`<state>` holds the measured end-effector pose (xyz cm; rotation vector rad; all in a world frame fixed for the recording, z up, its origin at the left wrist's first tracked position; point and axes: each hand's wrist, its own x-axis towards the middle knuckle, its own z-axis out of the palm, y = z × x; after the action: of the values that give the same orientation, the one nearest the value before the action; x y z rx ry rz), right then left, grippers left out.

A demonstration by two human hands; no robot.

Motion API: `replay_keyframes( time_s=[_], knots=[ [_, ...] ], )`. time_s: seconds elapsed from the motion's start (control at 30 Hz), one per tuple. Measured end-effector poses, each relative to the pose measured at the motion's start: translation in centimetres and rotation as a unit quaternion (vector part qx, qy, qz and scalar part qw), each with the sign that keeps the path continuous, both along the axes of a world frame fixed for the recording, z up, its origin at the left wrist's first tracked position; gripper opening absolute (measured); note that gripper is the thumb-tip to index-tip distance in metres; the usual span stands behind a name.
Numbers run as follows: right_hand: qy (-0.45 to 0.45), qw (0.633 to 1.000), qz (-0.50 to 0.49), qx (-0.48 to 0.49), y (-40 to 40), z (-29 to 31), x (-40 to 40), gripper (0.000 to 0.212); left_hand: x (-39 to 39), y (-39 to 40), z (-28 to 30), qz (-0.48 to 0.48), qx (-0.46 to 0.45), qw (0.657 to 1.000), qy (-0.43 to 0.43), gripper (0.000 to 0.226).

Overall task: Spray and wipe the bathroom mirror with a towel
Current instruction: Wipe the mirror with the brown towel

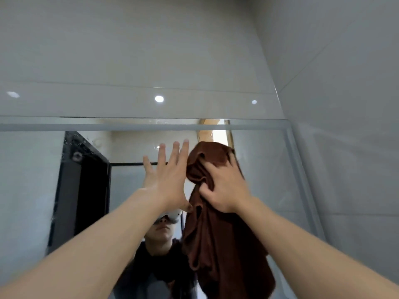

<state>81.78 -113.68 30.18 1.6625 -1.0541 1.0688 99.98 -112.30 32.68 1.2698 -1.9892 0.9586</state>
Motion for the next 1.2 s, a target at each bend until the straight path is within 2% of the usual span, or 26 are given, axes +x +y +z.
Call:
replay_keyframes(
  time_s=[0.2,0.37,0.43,0.57,0.7,0.8,1.0,1.13,1.2],
  knots=[
    [-0.102,0.993,-0.060,0.000,-0.2,4.6,-7.6,0.083,0.2,-0.3,-0.2,0.029,-0.011,0.999,-0.023,0.145],
    [-0.179,0.980,-0.073,0.041,-0.5,7.4,-3.8,0.077,-0.4,0.0,0.5,0.036,0.004,0.999,-0.016,0.146],
    [-0.144,0.987,-0.067,0.035,-0.4,7.0,-0.9,0.076,-0.7,0.3,0.7,0.043,0.008,0.999,-0.016,0.140],
    [-0.034,0.999,-0.004,-0.002,-0.6,3.5,2.4,0.071,-0.7,1.1,1.3,0.043,-0.009,0.999,-0.017,0.102],
    [-0.045,0.998,0.037,-0.004,-0.3,0.7,1.3,0.072,-2.0,0.9,1.4,0.054,-0.027,0.995,-0.083,0.123],
    [-0.100,0.995,0.008,0.008,0.2,0.3,-1.4,0.069,-3.3,0.3,1.5,0.033,-0.022,0.994,-0.097,0.137],
    [-0.224,0.972,-0.062,0.025,0.3,4.2,-9.1,0.080,-4.3,-1.4,1.3,0.046,-0.030,0.995,-0.084,0.154],
    [-0.263,0.964,-0.036,0.026,-0.3,7.9,-7.3,0.072,-4.4,-1.6,1.5,0.052,-0.018,0.996,-0.077,0.156],
    [-0.239,0.970,-0.027,0.026,-0.5,8.5,-5.0,0.074,-4.5,-1.6,1.6,0.041,-0.025,0.996,-0.075,0.156]
  ],
)
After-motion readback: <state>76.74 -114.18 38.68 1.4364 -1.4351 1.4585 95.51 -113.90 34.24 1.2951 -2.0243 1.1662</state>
